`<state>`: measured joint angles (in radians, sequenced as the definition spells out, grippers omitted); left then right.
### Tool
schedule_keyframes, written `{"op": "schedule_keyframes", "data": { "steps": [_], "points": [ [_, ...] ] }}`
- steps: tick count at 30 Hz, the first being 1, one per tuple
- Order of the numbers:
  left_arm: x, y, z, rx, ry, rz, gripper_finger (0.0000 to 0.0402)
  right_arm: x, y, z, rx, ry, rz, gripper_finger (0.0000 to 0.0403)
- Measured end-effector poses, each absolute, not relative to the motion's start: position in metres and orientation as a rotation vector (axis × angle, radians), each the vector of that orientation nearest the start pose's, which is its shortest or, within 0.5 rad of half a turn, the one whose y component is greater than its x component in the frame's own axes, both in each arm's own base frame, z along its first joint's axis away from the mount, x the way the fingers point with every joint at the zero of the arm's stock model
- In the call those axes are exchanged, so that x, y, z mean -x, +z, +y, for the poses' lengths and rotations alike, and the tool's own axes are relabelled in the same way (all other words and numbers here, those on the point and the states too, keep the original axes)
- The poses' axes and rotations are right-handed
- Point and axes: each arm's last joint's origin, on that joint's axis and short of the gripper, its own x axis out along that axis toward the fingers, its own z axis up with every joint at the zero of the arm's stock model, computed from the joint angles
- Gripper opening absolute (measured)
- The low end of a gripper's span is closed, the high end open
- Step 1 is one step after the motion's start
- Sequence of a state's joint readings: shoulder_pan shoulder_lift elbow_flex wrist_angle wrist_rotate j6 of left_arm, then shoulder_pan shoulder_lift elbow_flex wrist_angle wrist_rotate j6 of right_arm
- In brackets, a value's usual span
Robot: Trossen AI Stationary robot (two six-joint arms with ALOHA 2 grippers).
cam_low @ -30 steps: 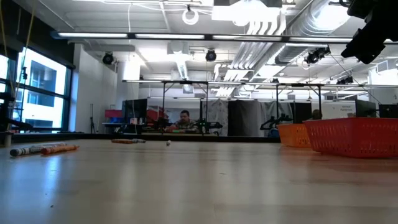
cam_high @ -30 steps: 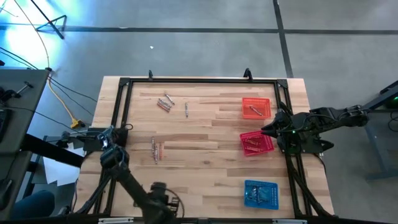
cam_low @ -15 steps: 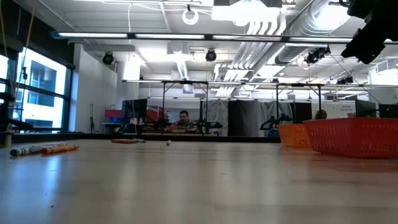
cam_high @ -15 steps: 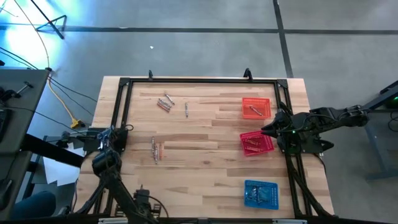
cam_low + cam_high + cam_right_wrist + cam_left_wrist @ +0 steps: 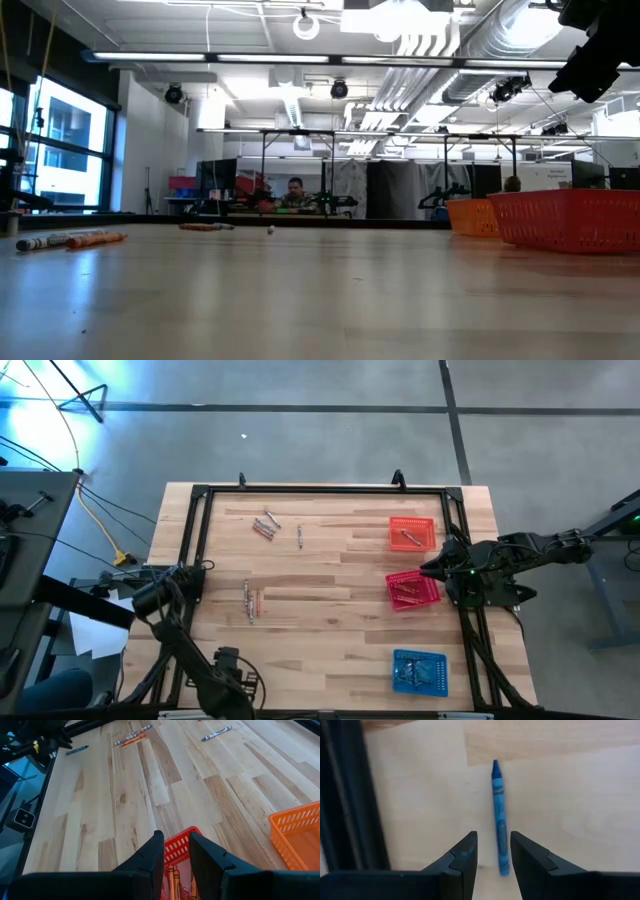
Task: Sort crayons
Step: Put the blue crayon into the blue bin
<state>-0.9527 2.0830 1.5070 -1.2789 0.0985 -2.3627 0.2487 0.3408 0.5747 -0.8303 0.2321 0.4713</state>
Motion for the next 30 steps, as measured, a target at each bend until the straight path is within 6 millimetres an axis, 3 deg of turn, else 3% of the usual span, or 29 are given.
{"op": "schedule_keyframes", "data": {
  "steps": [8,20,24,30],
  "points": [
    [-0.205,0.139,-0.285,0.937,1.277,1.346,0.0107,-0.074,0.253,0.012,-0.316,-0.12,0.569,0.0084],
    [-0.205,0.136,-0.285,0.951,1.256,1.337,0.0104,-0.074,0.253,0.012,-0.316,-0.12,0.569,0.0084],
    [-0.209,0.135,-0.284,0.959,1.22,1.307,0.0083,-0.074,0.253,0.012,-0.316,-0.119,0.569,0.0084],
    [-0.21,0.135,-0.283,0.956,1.227,1.301,0.0017,-0.074,0.253,0.012,-0.316,-0.12,0.569,0.0084]
  ]
}}
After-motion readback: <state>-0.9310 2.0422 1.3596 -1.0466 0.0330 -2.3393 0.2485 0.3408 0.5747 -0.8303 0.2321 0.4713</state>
